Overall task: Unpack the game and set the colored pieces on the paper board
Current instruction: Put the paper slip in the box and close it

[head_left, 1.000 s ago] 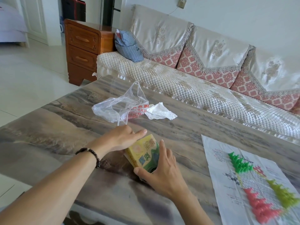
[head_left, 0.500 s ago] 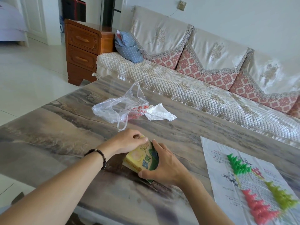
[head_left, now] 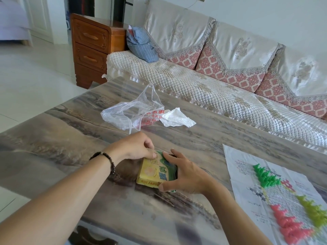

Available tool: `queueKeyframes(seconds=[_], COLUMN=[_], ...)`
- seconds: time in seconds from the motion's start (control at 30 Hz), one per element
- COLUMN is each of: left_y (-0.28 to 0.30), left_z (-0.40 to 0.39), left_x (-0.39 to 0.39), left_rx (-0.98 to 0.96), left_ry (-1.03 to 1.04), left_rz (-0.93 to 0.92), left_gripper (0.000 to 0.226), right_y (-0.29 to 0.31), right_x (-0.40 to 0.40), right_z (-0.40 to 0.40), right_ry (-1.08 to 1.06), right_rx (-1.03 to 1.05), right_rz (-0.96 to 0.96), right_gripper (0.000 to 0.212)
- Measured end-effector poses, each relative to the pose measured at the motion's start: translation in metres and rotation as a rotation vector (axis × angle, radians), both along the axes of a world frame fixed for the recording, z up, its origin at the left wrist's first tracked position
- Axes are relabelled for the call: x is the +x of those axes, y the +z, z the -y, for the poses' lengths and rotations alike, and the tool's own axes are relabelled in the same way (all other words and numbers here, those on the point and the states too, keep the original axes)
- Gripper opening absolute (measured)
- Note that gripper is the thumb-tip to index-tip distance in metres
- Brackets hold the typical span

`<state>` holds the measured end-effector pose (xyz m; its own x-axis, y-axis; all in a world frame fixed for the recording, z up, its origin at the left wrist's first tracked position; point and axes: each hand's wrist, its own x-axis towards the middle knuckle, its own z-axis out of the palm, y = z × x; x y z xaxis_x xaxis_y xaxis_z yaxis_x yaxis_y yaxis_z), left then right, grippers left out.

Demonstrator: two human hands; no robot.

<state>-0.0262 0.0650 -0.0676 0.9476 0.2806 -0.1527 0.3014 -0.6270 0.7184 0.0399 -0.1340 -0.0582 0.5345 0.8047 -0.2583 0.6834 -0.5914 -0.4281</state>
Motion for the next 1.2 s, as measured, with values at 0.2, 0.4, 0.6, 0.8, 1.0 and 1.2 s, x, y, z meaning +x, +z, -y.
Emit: queueKeyframes(seconds=[0.2,0.4,0.6,0.8,1.0,1.2], left_y=[0.001,0.01,0.017,0.007,-0.016,-0.025], left_z=[0.006,-0.004,-0.063,-0.134,-0.166,-0.177], left_x=[-0.013,-0.033,-0.068,-0.121,-0.141,-0.137], left_rx=[0.211,0.358,0.401,0.384,0.43,0.37], left_ry=[-0.052,-0.31,-0.193,0.034,0.289,0.423], left_rz=[0.08,-0.06,-0.075,-0.128,0.049,0.148], left_gripper=[0.036,0.1,0.083,0.071,0.054,0.052], right_y=[0.001,-0.005,-0.022,-0.027,-0.02,-0.02], right_x=[-0.004,-0.01,-0.032,-0.052,-0.053,-0.052], right_z=[0.006,0.002,-0.079,-0.168,-0.239,-0.27], right_ry=[-0.012,-0.009,-0.002,0.092,0.129,0.078], right_rx=[0.001,0.074,0.168,0.18,0.167,0.182], right_rz=[0.072,0.163,0.219,0.192,0.166,0.14], right_gripper=[0.111,0.102,0.08,0.079,0.081,0.084])
